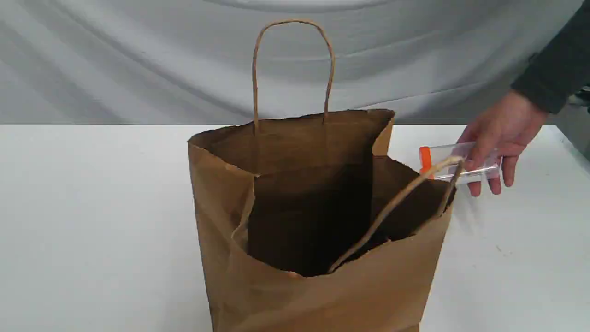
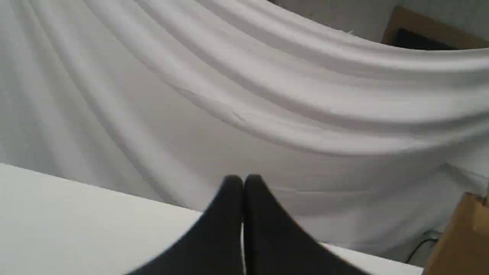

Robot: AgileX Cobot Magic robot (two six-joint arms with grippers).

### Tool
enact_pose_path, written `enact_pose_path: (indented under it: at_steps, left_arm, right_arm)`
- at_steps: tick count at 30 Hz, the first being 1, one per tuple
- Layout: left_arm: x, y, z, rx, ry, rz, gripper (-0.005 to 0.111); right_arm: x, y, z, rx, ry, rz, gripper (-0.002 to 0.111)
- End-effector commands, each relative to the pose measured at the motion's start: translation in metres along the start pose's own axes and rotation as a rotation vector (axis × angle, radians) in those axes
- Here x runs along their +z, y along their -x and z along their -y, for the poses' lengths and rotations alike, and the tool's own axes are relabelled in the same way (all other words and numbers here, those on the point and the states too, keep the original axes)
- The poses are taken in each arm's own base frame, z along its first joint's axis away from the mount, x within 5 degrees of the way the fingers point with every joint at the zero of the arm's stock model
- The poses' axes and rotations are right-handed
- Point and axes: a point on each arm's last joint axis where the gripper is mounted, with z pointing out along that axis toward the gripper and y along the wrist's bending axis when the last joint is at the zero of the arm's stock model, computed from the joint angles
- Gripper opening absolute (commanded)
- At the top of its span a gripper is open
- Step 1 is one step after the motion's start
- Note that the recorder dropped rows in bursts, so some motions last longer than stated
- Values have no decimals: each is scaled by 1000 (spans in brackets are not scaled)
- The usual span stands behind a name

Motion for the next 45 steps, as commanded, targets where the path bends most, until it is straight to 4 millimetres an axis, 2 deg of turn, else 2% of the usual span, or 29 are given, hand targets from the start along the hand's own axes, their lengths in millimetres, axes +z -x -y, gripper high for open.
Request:
enact_pose_path:
  at_steps: [1,11,14,15,18,21,29,32,34,36,39,41,45]
  left_arm:
    - [-1,12,5,-37,-23,48,0]
    - [-15,76,27,7,-7,37,0]
    - [-17,94,41,96,-79,-15,0]
    - [-14,98,52,129,-156,-85,0]
    - [-1,99,77,289,-412,-255,0]
    - [26,103,97,230,-612,-395,0]
    - [96,105,119,237,-957,-756,0]
    - [127,107,121,184,-983,-803,0]
    - [138,106,126,178,-1008,-819,0]
    - [141,100,137,187,-1070,-851,0]
    - [138,88,157,292,-1133,-871,0]
    - [135,81,172,393,-1130,-837,0]
    - [131,73,199,483,-1042,-745,1]
  right_arm:
    - [0,-1,1,-9,-7,1,0]
    - [0,-1,1,-9,-7,1,0]
    - [0,-1,1,-11,-6,1,0]
    - [0,-1,1,-11,-6,1,0]
    - [0,-1,1,-11,-6,1,0]
    - [0,-1,1,-11,-6,1,0]
    - [0,-1,1,0,-6,1,0]
    - [0,-1,1,0,-6,1,0]
    - [0,-1,1,0,-6,1,0]
    - [0,-1,1,0,-6,1,0]
    - [0,-1,1,0,-6,1,0]
    - [0,-1,1,0,-6,1,0]
    - [0,-1,1,0,-6,1,0]
